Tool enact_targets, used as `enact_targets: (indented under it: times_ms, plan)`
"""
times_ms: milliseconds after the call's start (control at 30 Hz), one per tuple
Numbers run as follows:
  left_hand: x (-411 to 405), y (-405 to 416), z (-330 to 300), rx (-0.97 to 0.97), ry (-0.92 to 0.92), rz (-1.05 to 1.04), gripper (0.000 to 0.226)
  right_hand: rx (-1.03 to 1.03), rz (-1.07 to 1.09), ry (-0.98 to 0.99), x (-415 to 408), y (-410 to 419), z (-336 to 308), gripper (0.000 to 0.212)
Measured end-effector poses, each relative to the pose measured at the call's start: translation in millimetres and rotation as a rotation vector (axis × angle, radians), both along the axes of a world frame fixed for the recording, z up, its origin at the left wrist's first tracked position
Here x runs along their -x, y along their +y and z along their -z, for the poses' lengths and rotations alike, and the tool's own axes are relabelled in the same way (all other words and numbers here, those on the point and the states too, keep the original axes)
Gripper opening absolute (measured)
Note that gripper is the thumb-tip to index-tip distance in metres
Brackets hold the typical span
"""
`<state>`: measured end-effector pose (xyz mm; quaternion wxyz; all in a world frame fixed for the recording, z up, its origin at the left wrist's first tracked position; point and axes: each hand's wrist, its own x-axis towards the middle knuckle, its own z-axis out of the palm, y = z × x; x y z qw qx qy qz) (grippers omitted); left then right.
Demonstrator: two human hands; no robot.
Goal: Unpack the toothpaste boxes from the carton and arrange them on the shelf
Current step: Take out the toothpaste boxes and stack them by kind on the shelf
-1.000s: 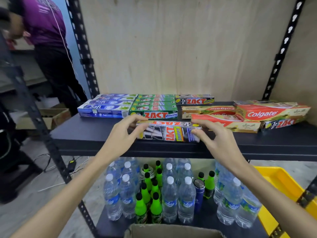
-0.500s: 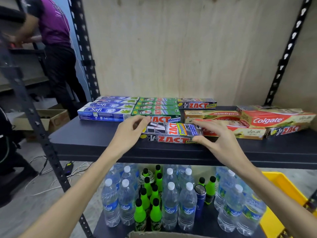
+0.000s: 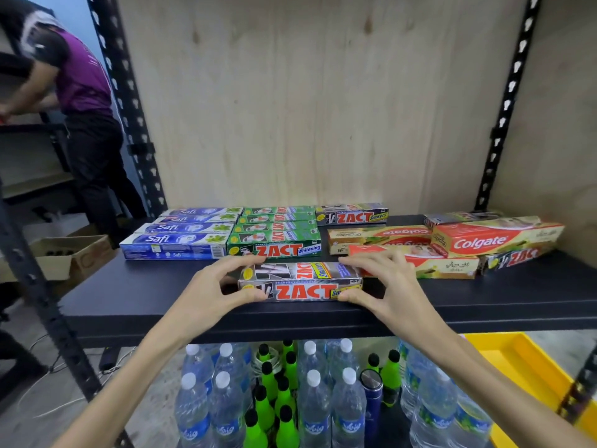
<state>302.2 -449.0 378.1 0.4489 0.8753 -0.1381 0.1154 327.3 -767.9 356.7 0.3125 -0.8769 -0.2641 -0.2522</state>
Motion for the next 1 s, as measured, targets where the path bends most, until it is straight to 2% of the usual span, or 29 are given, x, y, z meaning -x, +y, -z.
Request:
enact_targets:
  times_ms: [133,333,433,600,800,900,1000]
  plan:
    - [3.9,-3.8,-1.8,0.046,-0.021,0.003,0.054,-0.010,-0.025,0.027,1.2,-1.0,-10.3,0.059]
    - [-20.4,-22.1,-37.1,0.044,-0.139,0.012,0.058,0.064,0.025,-0.052,-22.5,-20.9,-61.5,0.054]
    - [-55.5,-42.0,-63.6,-0.017,-0.153,-0.013,0.050,0.167,0.080,-0.040,-51.0,-40.3,-97.8,0.054]
    - [-144.2,-88.3,-92.8,-0.126,-0.074,0.035,0.048,0.268,0.122,0.102,-128.0,-80.4,-135.0,0.048]
    - [-215.3,-123.8,-85.1,-0.296,0.032,0.111,0.045,0.433,0.085,0.270,-204.6,-111.9,-124.0,0.052]
    - [-230.9,-127.6,-69.2,-0.389,0.050,0.070,0.049,0.471,0.040,0.361,-227.5,-115.8,-110.0,0.052]
    - [-235.4,-127.1,-54.8,-0.471,0.013,0.013,0.050,0.495,-0.004,0.371,-244.2,-111.6,-93.8,0.052]
